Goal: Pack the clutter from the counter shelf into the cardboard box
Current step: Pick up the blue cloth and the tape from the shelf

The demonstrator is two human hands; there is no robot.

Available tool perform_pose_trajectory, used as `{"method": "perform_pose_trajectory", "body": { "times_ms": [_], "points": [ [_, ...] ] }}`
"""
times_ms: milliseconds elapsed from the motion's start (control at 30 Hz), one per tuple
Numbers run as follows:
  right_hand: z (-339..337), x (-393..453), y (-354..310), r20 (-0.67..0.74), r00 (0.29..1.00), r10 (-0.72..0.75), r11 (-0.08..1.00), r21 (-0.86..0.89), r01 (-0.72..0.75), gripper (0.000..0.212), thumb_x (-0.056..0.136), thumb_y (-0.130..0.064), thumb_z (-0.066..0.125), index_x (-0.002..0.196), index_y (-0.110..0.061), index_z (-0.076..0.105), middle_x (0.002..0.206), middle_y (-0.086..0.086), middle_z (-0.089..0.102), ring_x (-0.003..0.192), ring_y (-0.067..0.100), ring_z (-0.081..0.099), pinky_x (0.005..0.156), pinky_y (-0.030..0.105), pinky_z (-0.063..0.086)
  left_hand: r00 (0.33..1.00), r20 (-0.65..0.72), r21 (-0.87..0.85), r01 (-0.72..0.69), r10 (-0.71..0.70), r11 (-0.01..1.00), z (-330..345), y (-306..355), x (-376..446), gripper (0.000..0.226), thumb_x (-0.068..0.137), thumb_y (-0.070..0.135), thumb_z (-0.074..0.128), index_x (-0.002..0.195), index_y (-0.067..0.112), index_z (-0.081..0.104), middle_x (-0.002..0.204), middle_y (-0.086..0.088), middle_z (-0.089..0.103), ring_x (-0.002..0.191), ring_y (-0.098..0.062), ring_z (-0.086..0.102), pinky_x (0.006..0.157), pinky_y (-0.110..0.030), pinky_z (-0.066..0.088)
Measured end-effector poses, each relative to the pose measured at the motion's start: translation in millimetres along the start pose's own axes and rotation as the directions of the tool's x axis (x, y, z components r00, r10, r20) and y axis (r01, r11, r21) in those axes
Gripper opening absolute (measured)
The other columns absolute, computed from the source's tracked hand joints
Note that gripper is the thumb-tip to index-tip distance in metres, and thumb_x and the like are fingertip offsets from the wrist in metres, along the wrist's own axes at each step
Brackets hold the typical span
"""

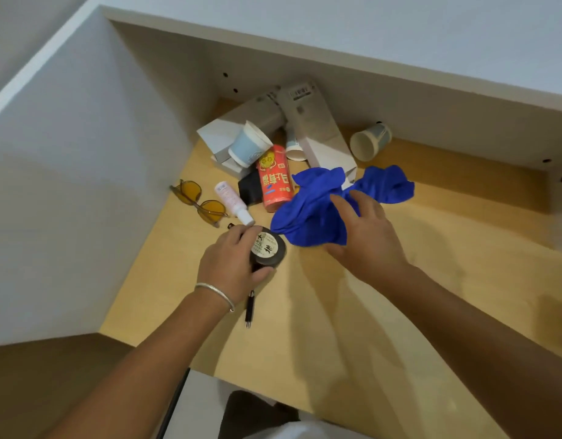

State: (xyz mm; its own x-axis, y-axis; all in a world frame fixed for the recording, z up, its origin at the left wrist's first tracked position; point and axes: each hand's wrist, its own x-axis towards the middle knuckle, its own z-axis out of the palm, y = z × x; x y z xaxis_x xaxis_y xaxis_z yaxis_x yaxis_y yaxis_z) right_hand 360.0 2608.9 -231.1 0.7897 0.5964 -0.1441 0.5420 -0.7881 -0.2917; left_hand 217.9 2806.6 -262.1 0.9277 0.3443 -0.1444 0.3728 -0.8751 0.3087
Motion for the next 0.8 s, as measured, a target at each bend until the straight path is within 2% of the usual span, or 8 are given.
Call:
{"method": "perform_pose_trajectory", "body": {
  "times_ms": [100,167,200,267,367,467,600,800],
  "points": [
    [16.4,21.1,1.2,0.048,0.999,-0.005,1.000,-0.010,0.006,0.097,0.076,-0.044,0.072,0.150,-0.031,0.011,0.156,0.010,0.009,0.143,0.032,0.009,0.112,0.047,0.027,1.000,0.010,0.013,-0.007,0.007,1.000,12.2,3.6,9.7,0.085,0.063,0.055,0.076,0.136,0.024,0.046,0.133,-0.003,0.049,0.118,-0.025,0.048,0.086,-0.040,0.047],
    [27.5,32.1,3.9,0.110,0.994,0.007,1.000,-0.013,-0.006,0.097,0.077,-0.043,0.071,0.150,-0.033,0.008,0.157,0.009,0.005,0.143,0.033,0.007,0.112,0.047,0.028,1.000,0.017,0.020,-0.006,0.005,1.000,18.5,6.2,13.8,0.086,0.061,0.053,0.076,0.137,0.024,0.047,0.134,-0.004,0.048,0.120,-0.025,0.046,0.088,-0.040,0.046],
    [32.4,36.3,5.3,0.136,0.991,0.018,1.000,-0.013,-0.017,0.094,0.078,-0.041,0.070,0.149,-0.033,0.009,0.156,0.008,0.006,0.143,0.033,0.009,0.110,0.047,0.031,1.000,0.019,0.022,-0.004,0.003,1.000,21.0,7.0,15.0,0.086,0.061,0.052,0.076,0.137,0.024,0.047,0.134,-0.004,0.048,0.121,-0.025,0.045,0.088,-0.040,0.046],
    [39.7,42.5,6.8,0.140,0.990,0.026,1.000,0.004,-0.027,0.082,0.081,-0.033,0.067,0.146,-0.033,0.018,0.151,0.009,0.017,0.135,0.033,0.025,0.100,0.044,0.041,1.000,0.012,0.016,0.003,-0.003,1.000,25.1,7.6,16.5,0.085,0.061,0.050,0.077,0.137,0.024,0.047,0.133,-0.004,0.048,0.123,-0.025,0.044,0.089,-0.040,0.047],
    [41.1,47.2,7.6,0.085,0.996,0.024,0.997,0.074,-0.030,0.054,0.082,-0.014,0.058,0.131,-0.026,0.038,0.127,0.009,0.040,0.106,0.029,0.045,0.079,0.039,0.048,0.999,0.014,-0.004,0.033,-0.033,0.999,26.2,10.0,19.0,0.083,0.062,0.045,0.075,0.136,0.024,0.046,0.134,-0.003,0.047,0.124,-0.025,0.041,0.090,-0.041,0.047],
    [33.2,46.0,13.0,0.071,0.997,0.013,0.992,0.122,-0.022,0.037,0.084,-0.007,0.051,0.119,-0.018,0.048,0.114,0.008,0.047,0.093,0.026,0.049,0.072,0.038,0.047,0.999,-0.003,-0.038,0.042,-0.042,0.998,22.1,15.3,20.5,0.079,0.058,0.040,0.074,0.131,0.025,0.047,0.126,-0.001,0.051,0.117,-0.026,0.044,0.086,-0.041,0.048],
    [13.7,29.0,24.6,-0.062,0.998,0.001,0.983,0.183,0.010,0.031,0.080,-0.003,0.053,0.108,-0.017,0.053,0.107,0.004,0.050,0.083,0.021,0.049,0.063,0.032,0.043,0.997,-0.077,-0.067,0.019,-0.024,0.998,9.8,23.4,17.9,0.076,0.055,0.035,0.075,0.126,0.023,0.050,0.119,-0.002,0.053,0.110,-0.027,0.047,0.081,-0.040,0.048],
    [-38.5,-10.6,46.8,-0.260,0.964,0.049,0.966,0.257,0.021,0.029,0.074,-0.001,0.056,0.099,-0.015,0.057,0.100,0.001,0.052,0.081,0.019,0.046,0.062,0.031,0.040,0.977,-0.195,-0.051,-0.104,0.092,0.993,-20.1,62.1,13.7,0.074,0.056,0.030,0.079,0.124,0.018,0.053,0.119,-0.004,0.053,0.109,-0.027,0.049,0.081,-0.043,0.048]
  ]
}}
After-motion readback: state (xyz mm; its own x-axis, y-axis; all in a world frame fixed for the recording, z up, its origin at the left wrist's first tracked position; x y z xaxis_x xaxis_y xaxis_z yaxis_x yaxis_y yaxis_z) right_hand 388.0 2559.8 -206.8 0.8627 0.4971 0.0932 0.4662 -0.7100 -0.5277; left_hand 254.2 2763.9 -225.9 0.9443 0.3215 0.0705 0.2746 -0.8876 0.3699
